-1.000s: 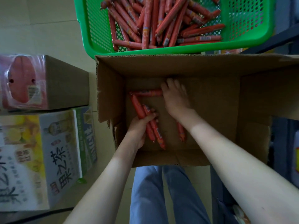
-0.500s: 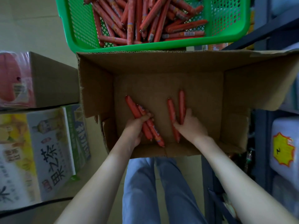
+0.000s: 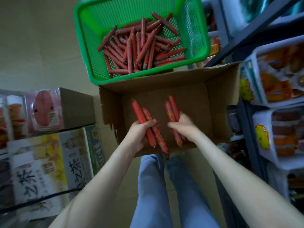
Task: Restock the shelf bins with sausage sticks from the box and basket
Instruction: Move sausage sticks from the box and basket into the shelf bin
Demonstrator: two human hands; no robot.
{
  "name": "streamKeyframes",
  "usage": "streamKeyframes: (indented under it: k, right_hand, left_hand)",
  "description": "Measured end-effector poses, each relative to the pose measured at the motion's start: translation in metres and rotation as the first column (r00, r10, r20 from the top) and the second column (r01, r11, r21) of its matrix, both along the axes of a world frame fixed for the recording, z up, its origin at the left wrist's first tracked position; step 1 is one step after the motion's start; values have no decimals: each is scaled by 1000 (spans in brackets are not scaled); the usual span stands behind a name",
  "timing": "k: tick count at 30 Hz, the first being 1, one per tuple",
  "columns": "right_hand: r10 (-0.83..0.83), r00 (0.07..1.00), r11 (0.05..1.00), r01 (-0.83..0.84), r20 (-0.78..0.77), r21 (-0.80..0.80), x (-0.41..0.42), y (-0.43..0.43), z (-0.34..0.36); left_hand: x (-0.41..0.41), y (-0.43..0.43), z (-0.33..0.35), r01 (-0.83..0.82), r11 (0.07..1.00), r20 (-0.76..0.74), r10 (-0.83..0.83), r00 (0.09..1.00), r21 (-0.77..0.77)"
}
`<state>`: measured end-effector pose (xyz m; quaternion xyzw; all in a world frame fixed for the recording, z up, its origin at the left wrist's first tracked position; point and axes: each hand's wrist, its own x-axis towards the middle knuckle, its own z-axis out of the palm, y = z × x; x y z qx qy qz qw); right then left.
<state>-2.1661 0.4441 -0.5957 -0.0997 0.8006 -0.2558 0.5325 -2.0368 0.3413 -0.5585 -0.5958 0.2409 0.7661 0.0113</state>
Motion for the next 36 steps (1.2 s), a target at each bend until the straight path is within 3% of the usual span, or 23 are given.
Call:
streamKeyframes:
  k: [3, 6, 13, 17, 22, 26, 30, 33, 36]
  right_hand:
    - [-116, 973, 963, 159, 199, -218, -9, 2, 90]
    - [-151, 958, 905, 232, 242, -355, -20, 8, 179]
    - [-395, 911, 677, 375, 116, -633, -37, 45, 368]
    - [-538, 837, 602, 297, -102, -741, -41, 91, 456]
    - [-720, 573, 573, 170, -393, -802, -26, 164, 538]
    - [-813, 346, 517, 62, -468, -854, -4, 229, 587]
    - [-825, 47, 564, 12, -563, -826, 14, 296, 619]
    - [-720, -132, 684, 31, -682, -728, 22, 345, 633]
    - [-497, -215, 823, 191, -841, -535, 12, 391, 630]
  left_hand:
    - [-15, -11, 58, 86, 996, -134, -85, 987, 6]
    - [-43, -23, 128, 251, 966, -297, -259, 919, -65]
    - [-123, -13, 321, 520, 758, -480, -651, 588, -392]
    - [-163, 23, 412, 557, 615, -512, -784, 352, -559]
    - [-189, 108, 498, 451, 469, -493, -867, 71, -759]
    - [-187, 183, 547, 355, 411, -496, -847, -192, -840]
    - [-183, 247, 583, 181, 374, -416, -807, -419, -910]
    - [-186, 279, 598, -65, 301, -240, -856, -458, -951]
    - [-197, 296, 598, -359, 189, -36, -919, -393, -914]
